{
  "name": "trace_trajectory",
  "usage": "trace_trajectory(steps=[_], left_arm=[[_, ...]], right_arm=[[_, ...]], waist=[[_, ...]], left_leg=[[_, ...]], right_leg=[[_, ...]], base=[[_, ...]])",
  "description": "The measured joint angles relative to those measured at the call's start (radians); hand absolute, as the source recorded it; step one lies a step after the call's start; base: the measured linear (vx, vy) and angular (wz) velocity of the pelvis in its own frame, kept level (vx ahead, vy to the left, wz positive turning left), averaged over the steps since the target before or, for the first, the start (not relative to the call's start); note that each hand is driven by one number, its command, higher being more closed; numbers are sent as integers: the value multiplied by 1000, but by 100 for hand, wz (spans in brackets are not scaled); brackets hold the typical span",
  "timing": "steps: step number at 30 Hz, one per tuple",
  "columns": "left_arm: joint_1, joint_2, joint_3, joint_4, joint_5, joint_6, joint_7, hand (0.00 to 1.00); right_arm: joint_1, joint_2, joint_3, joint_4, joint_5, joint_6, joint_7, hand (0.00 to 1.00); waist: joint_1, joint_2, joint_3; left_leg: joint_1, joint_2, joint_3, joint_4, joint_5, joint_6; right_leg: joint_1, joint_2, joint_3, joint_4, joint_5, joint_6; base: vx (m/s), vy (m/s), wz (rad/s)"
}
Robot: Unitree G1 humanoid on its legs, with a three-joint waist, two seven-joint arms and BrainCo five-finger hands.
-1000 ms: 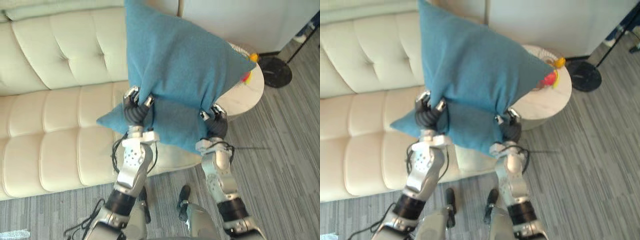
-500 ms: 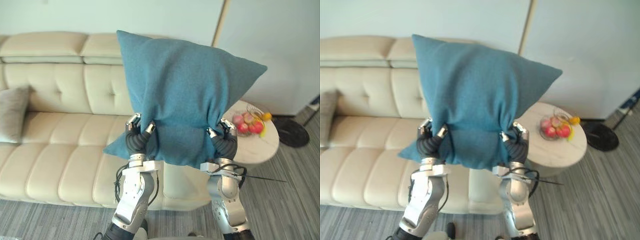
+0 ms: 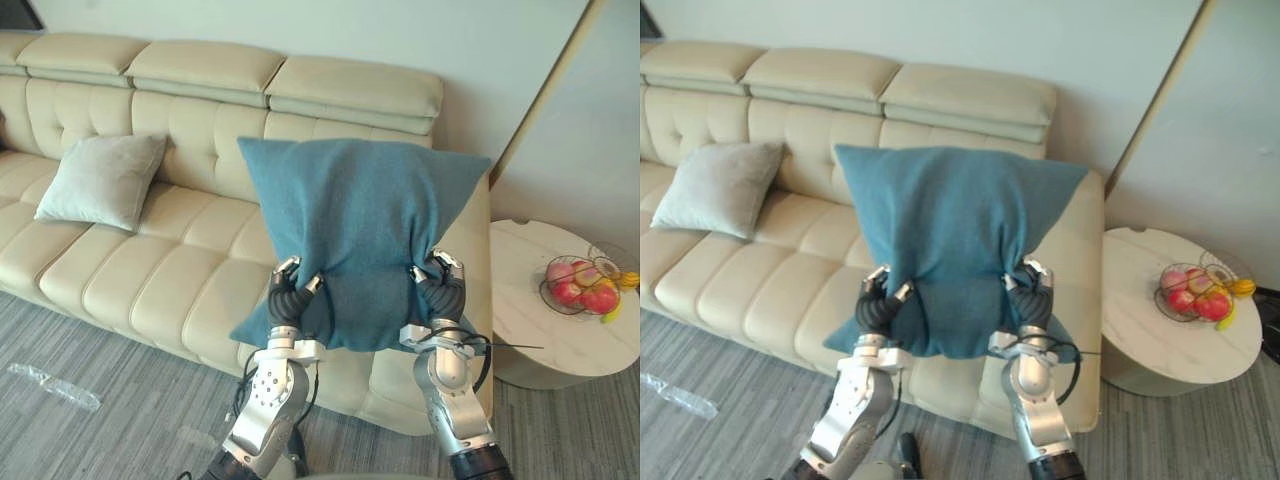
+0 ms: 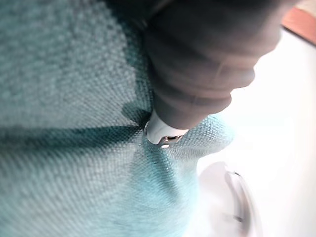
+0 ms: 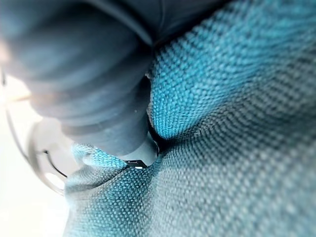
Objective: Pick up cushions and gather them together orderly.
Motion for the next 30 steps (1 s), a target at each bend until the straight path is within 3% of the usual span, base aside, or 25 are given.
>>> trace_trajectory(steps=[1, 2, 4, 6, 8, 13, 16, 19, 21, 22, 24, 25, 26, 28, 30], left_arm=[[1, 20, -5, 7, -1, 16, -10, 100], [1, 51, -10, 7, -1, 23, -15, 100], [2, 72, -11, 4, -1, 22, -30, 100], [2, 84, -13, 1, -2, 23, -38, 100], [2, 84, -14, -4, -3, 23, -51, 100], [38, 83, -14, -91, -4, 22, -63, 100], [53, 79, -15, -110, -22, 22, -88, 100], [106, 66, -16, -151, -33, 22, -129, 100], [132, 47, -19, -155, -33, 23, -144, 100], [138, 42, -20, -155, -33, 24, -148, 100], [141, 32, -20, -151, -33, 25, -152, 100], [150, 18, -20, -150, -33, 26, -155, 100], [158, 5, -21, -145, -33, 26, -157, 100], [156, 22, -21, -136, -33, 28, -157, 100], [159, 33, -21, -135, -34, 32, -155, 100]], right_arm=[[-3, -2, 0, 26, 0, 3, 0, 100], [-1, 4, 1, 38, 0, 8, 3, 100], [-5, 7, 3, 38, 3, 9, 10, 100], [-18, -9, 5, 32, 13, 9, 29, 100], [-14, -17, 5, 5, 17, 9, 31, 100], [32, -25, 5, -119, 7, 9, 31, 100], [104, -40, 4, -234, 6, 10, 31, 100], [151, -55, 4, -349, 4, 8, 38, 100], [154, -43, 4, -356, 1, -7, 39, 100], [154, -37, 4, -356, 1, -13, 39, 100], [155, -36, 3, -352, 1, -14, 39, 100], [156, -39, -2, -348, 1, -15, 39, 100], [156, -41, -4, -339, 1, -21, 39, 100], [155, -4, -8, -302, 0, -21, 39, 100], [155, 25, -9, -276, 0, -20, 39, 100]], waist=[[-2, -10, 16], [-9, -2, 28], [-27, -7, 27], [-34, -3, 30], [-35, 8, 37], [-41, 0, 33], [-42, 0, 31], [-17, 7, 34], [2, 13, 26], [4, 15, 25], [4, 24, 20], [1, 41, 10], [-1, 55, -3], [-17, 9, -4], [-12, -7, 2]], left_leg=[[37, -17, -19, -5, -11, 16], [50, -21, -48, -8, -19, 26], [60, -17, -70, -38, -19, 26], [86, -45, -70, -102, -7, 9], [112, -65, -72, -123, -2, 0], [145, -98, -145, -123, -21, 8], [98, -70, -185, 44, -72, -32], [-44, -13, -140, 442, -138, -45], [-102, 83, -95, 554, -194, -11], [-115, 148, -97, 527, -207, -27], [-101, 219, -100, 386, -180, -44], [-74, 251, -111, 227, -63, -52], [-56, 237, -149, 167, -31, -178], [-49, 162, -133, 118, -18, -166], [-52, 133, -126, 148, -37, -151]], right_leg=[[-59, -18, 104, 140, 41, -58], [-123, 27, 228, 235, -19, -18], [-177, 154, 327, 215, -99, 64], [-225, 233, 309, 70, -120, 62], [-234, 270, 311, -57, -96, 54], [-175, 285, 388, -178, 4, 28], [-61, 288, 336, -259, 17, 17], [44, 290, 340, -359, 12, 2], [68, 291, 347, -382, 10, -2], [68, 290, 359, -384, 10, -2], [62, 276, 369, -385, 10, 0], [55, 266, 384, -387, 1, 38], [49, 256, 406, -401, 0, 81], [33, 190, 432, -435, 16, 85], [29, 160, 460, -418, 25, 107]], base=[[126, 205, 47], [134, 139, 52], [141, 105, 70], [153, 69, 54], [194, 44, 31], [320, -47, 48], [294, -112, 61], [242, -48, -15], [94, 38, -51], [105, 66, -43], [101, 170, -40], [142, 368, -41], [148, 406, -21], [51, 289, -1], [-3, 230, -2]])
